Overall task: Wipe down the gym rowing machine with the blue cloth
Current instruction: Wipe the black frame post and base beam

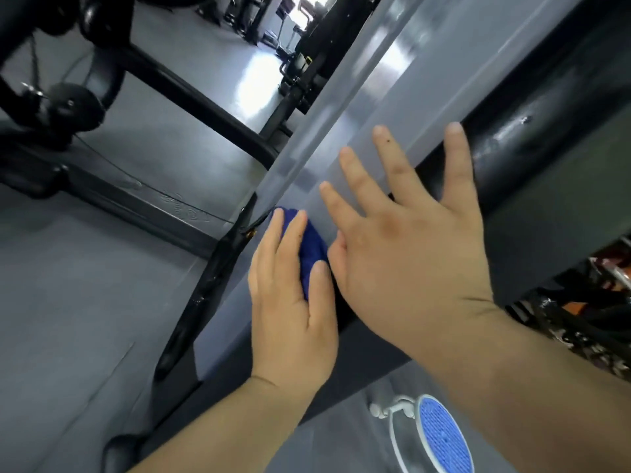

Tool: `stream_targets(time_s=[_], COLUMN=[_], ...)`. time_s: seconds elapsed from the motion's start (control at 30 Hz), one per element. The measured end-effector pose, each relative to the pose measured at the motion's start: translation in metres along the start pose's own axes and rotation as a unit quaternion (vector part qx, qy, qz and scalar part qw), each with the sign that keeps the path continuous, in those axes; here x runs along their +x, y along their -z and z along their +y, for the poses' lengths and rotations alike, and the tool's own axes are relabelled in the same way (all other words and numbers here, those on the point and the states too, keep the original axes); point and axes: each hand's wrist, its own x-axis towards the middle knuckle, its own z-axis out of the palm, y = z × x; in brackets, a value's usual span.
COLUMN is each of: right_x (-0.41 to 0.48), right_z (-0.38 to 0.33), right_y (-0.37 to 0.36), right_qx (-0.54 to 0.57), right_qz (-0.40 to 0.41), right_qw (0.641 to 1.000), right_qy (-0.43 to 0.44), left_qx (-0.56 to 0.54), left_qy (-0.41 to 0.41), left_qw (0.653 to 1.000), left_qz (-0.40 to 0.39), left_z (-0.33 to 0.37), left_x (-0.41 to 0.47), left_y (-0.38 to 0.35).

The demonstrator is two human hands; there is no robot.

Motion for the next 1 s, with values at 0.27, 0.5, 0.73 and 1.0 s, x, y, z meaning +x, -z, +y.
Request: stream_targets(time_s=[0.27,0.5,0.73,1.0], right_x=[0.003,0.006,0.008,0.012], right_z=[-0.006,-0.012,-0.024,-0.032], right_y=[-0.003,0.0,0.004,-0.007], right_qx=[-0.015,-0.062,-0.092,-0.097], right_qz=[-0.031,-0.036,-0.09,-0.066], right_qw=[0.999,0.996,0.987,0.99], right_qy=[0.042,0.057,0.1,0.072], left_qx=[0.009,0.053,0.049,0.064], left_qy=[0.322,-0.005,0.354,0.075], left_qw=[0.942,0.998,0.932,0.995], left_qz=[0.092,-0.023,0.06,-0.026], left_z=[-0.07,-0.038,-0.075,-0.078], left_x=[-0.053,-0.072,-0.07,-0.065], left_y=[0.024,0.012,0.028,0.026])
